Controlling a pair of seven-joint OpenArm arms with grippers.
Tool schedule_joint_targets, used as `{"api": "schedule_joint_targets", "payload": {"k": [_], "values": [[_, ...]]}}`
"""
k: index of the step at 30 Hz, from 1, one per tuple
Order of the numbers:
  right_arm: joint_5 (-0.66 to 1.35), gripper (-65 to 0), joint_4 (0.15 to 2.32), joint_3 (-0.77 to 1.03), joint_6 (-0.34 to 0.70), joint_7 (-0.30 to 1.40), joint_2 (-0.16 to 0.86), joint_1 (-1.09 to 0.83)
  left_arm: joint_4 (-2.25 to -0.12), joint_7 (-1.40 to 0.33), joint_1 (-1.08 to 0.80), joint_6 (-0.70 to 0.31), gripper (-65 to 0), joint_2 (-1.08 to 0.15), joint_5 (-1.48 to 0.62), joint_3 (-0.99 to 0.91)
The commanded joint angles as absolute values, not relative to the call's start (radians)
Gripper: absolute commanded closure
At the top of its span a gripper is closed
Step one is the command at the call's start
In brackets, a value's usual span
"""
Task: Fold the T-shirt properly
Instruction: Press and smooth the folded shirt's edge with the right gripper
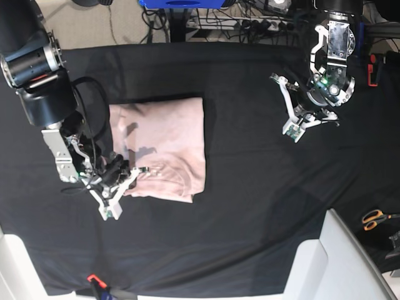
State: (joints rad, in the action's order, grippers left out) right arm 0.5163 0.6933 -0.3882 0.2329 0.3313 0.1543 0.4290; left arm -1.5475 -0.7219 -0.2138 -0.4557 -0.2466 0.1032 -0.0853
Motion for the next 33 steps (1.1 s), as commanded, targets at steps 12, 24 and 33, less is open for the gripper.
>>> {"api": "schedule_joint_targets", "payload": {"k": [12,24,33], "values": [[0.504,-0.8,1.049,-0.295,0.153,0.278,0.202,0.295,-1.506,-0.71,-0.196,-0.453,0.0,-0.228,0.102,-0.082],[0.504,-0.8,1.224,-0.3,0.156,0.486,0.165,0.226,-1.489,-0.708,-0.194,-0.453,0.0,-0.228,0.102,-0.082],[0.504,-0.9,1.021,-0.3,0.157,0.487,0.107,0.298,-1.489,-0.708,-0.196,-0.453,0.0,-0.228,0.102,-0.082]]}}
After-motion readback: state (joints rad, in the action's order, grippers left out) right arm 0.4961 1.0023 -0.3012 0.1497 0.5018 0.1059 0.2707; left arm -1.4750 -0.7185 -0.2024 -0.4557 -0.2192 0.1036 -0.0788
